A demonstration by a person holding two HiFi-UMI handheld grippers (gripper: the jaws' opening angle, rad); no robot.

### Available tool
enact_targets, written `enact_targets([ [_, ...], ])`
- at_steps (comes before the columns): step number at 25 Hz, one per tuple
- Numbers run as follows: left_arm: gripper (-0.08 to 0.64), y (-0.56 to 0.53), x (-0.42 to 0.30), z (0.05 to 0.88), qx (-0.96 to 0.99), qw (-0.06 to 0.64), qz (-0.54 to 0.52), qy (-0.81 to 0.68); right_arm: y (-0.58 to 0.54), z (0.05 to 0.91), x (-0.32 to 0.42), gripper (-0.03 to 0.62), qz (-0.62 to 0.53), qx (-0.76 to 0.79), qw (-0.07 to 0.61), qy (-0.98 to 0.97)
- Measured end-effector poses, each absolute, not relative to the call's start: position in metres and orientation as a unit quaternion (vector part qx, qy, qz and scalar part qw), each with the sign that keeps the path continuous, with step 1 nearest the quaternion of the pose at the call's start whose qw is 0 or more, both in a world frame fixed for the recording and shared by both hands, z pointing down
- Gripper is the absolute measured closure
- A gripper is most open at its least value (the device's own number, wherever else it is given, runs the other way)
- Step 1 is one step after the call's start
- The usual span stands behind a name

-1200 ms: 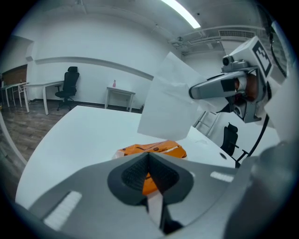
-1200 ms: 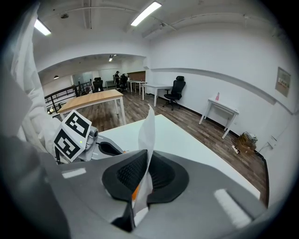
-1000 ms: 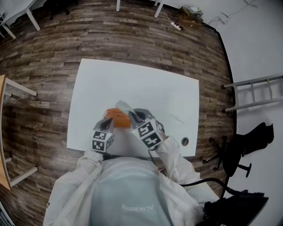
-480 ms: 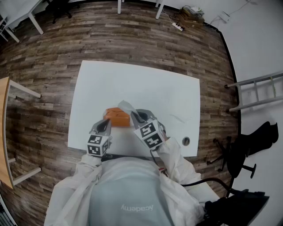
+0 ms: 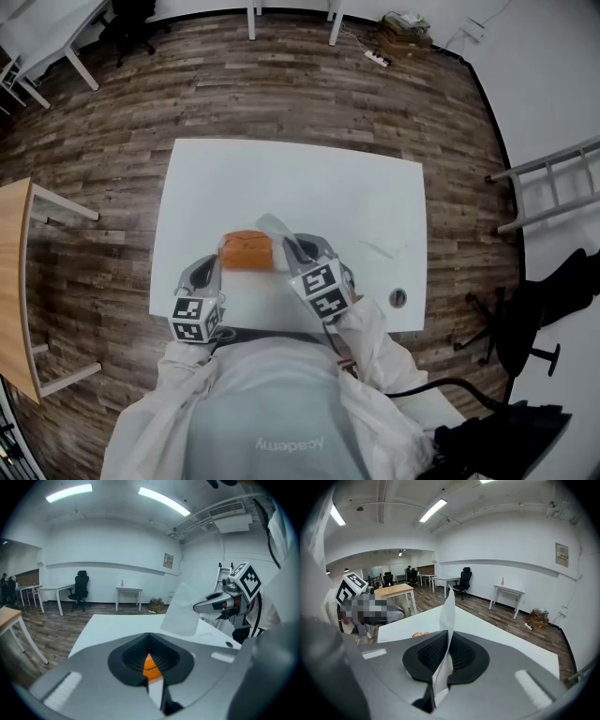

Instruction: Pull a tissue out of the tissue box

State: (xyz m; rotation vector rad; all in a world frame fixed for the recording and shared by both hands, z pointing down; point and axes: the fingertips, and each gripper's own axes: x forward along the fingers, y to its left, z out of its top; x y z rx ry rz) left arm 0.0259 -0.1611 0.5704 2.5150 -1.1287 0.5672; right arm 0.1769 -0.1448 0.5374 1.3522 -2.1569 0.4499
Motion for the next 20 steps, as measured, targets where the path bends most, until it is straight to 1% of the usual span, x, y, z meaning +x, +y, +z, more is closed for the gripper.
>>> enact_targets([
  [5,0.56,-0.171,-0.005,0.544,0.878,0.12,0.2,-0.418,-0.143,0.536,0.184,0.586,0.172,0.52,0.259,-0.796],
  [9,0.56,-0.178,-0.017,0.531,0.878,0.101,0.201,-0.422,-0.134,0.534,0.192,0.586,0.18,0.533,0.248,-0.788],
  [20,0.56,-0.169,-0.011,0.5,0.9,0.045,0.173,-0.397,-0.103,0.531,0.201,0.586,0.184,0.575,0.241,-0.76],
])
